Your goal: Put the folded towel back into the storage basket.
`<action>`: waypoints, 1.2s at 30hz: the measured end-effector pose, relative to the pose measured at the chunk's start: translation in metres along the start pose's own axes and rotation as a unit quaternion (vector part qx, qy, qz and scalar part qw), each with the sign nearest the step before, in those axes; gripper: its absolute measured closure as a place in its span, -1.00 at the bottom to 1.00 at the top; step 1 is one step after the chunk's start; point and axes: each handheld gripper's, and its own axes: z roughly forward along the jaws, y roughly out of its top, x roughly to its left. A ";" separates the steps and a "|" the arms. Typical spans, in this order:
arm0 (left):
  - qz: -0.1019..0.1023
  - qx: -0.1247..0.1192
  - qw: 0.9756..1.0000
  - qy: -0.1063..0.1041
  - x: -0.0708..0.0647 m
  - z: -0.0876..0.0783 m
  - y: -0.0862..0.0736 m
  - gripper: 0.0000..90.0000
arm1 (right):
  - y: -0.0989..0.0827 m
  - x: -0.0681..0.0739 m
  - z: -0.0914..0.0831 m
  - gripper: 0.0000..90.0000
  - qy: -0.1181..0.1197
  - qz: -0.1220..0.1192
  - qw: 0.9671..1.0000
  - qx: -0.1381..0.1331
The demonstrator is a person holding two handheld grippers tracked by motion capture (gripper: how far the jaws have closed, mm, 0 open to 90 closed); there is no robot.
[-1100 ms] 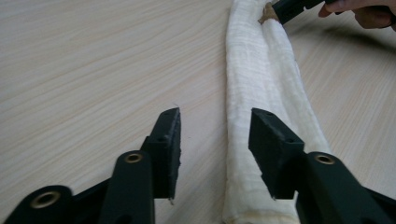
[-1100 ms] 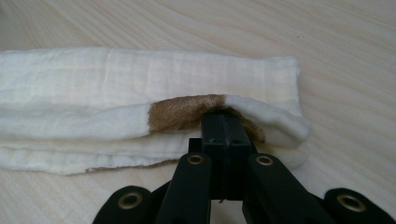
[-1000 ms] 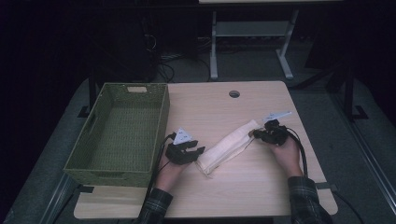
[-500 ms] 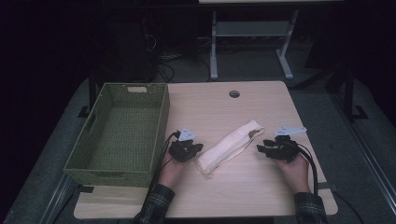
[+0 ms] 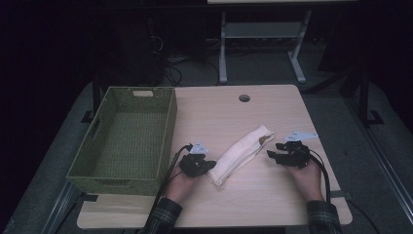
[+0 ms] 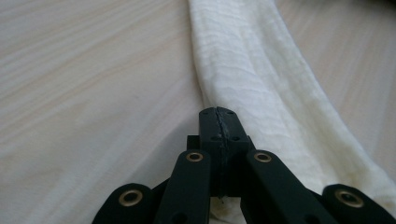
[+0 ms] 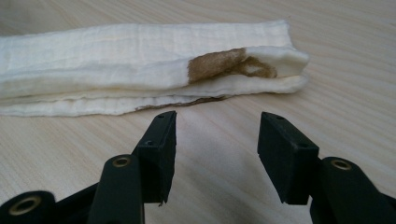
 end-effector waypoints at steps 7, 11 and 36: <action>0.015 0.004 0.999 -0.030 -0.020 -0.004 -0.008 0.99 | 0.001 -0.002 0.000 0.01 -0.004 -0.009 1.000 -0.008; 0.027 0.006 0.998 -0.049 -0.031 -0.003 -0.010 0.99 | 0.002 -0.003 0.001 0.01 -0.004 -0.012 1.000 -0.008; 0.089 0.009 0.988 -0.124 -0.076 0.015 0.003 0.94 | 0.002 -0.001 0.002 0.00 0.000 -0.017 1.000 -0.007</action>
